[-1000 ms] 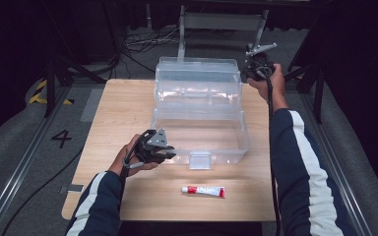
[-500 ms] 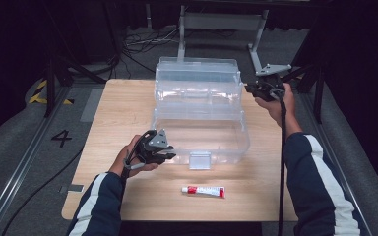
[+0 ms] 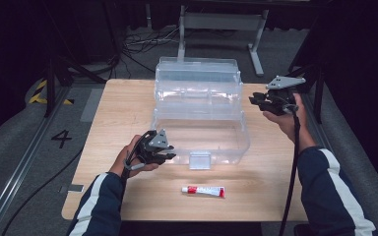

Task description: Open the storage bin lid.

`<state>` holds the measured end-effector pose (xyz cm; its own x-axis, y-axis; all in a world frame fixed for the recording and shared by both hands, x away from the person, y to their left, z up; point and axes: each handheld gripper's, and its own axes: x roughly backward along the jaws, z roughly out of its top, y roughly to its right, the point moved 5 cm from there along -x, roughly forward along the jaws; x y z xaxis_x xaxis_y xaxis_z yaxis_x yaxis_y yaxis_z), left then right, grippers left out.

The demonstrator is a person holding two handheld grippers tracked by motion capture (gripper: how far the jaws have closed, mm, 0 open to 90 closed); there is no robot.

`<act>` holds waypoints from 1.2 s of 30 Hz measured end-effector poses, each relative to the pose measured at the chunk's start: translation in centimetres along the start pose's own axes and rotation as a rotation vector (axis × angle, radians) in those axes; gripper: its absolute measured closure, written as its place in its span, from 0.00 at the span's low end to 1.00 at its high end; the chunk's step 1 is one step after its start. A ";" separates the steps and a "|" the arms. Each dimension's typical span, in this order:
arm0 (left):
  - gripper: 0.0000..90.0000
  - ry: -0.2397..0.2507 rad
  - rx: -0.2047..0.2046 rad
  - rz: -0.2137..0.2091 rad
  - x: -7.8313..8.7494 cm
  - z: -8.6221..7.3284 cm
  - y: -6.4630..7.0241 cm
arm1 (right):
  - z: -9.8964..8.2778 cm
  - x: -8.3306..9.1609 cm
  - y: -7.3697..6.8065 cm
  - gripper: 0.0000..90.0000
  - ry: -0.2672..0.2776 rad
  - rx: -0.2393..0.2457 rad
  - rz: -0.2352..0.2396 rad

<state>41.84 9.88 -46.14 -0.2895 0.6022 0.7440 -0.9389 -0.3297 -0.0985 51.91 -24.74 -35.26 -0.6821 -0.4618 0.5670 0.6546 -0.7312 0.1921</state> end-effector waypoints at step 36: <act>0.68 -0.033 0.016 0.061 0.0 0.1 0.4 | -6.8 5.7 -9.0 0.63 -0.044 0.119 0.276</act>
<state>41.48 9.64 -46.11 -0.3399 0.5559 0.7586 -0.9163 -0.3774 -0.1340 39.93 -24.25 -39.21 -0.4602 -0.6103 0.6448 0.8486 -0.5159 0.1173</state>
